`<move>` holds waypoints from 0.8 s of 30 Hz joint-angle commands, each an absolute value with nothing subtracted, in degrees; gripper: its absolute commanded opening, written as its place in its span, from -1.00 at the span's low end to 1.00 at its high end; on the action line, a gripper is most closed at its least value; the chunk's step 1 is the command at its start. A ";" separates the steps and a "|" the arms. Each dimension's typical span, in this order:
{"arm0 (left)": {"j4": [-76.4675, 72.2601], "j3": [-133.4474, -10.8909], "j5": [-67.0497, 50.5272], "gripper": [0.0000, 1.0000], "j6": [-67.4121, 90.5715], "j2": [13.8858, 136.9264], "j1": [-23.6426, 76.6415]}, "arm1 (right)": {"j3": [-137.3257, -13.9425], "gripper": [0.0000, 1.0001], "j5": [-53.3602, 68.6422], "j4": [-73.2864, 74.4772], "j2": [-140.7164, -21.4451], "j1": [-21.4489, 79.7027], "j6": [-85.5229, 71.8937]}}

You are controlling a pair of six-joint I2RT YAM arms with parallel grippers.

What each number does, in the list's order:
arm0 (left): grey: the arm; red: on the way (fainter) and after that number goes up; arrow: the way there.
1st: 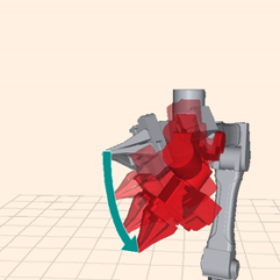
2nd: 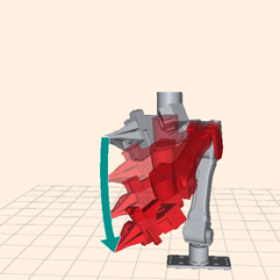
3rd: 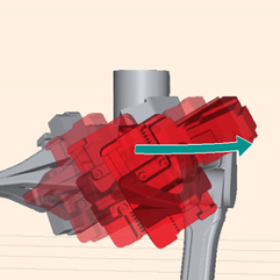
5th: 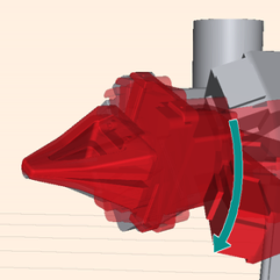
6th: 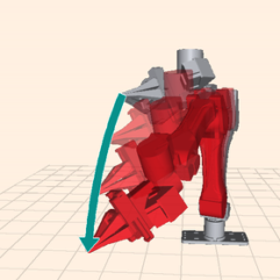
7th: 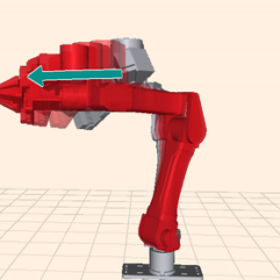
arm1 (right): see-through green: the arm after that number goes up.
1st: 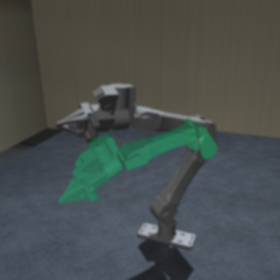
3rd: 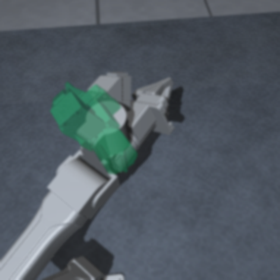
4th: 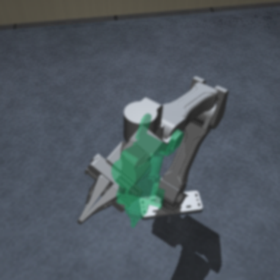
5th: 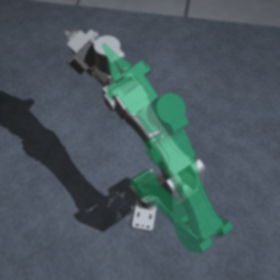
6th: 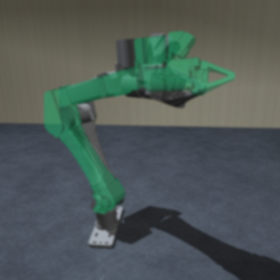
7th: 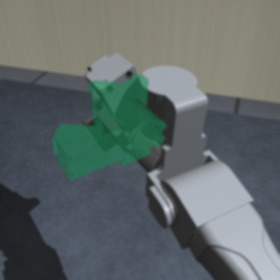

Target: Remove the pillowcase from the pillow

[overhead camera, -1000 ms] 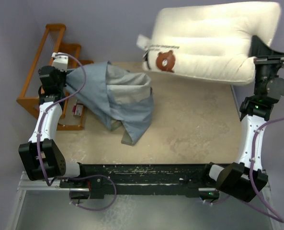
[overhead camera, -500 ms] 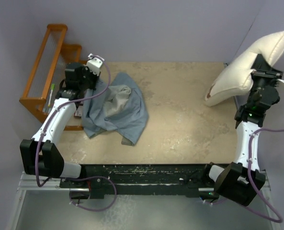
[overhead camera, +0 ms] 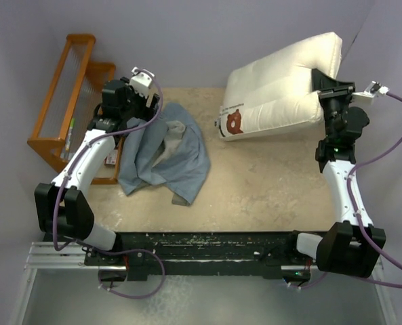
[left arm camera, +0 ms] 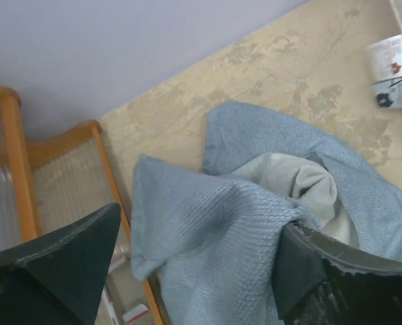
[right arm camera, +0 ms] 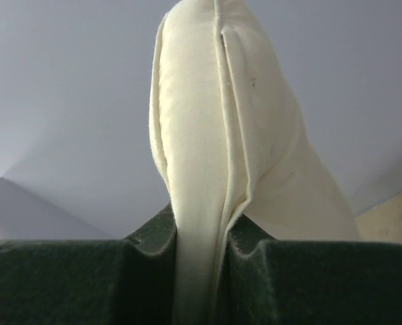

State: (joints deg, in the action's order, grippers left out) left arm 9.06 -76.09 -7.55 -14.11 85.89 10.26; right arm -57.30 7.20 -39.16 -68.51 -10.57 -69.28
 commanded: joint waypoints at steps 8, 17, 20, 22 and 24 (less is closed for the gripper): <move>20.82 -80.63 -20.37 0.99 -18.94 83.98 10.20 | -52.23 -1.00 2.31 -33.53 -68.68 -11.19 -53.82; 57.05 -109.02 -11.79 0.98 -27.29 108.41 14.91 | -54.64 0.97 -6.99 -15.25 -77.46 -8.80 -32.67; 60.81 -114.83 -4.31 0.98 -29.40 112.97 17.43 | -57.20 0.99 -11.60 -10.11 -77.71 -7.43 -28.16; 58.51 -113.98 -6.39 0.98 -28.84 111.14 17.33 | -57.22 0.99 -13.90 -9.09 -76.47 -7.13 -26.35; 56.55 -112.03 -8.26 0.98 -30.14 107.90 17.53 | -58.80 0.99 -17.25 -5.20 -75.65 -7.12 -24.95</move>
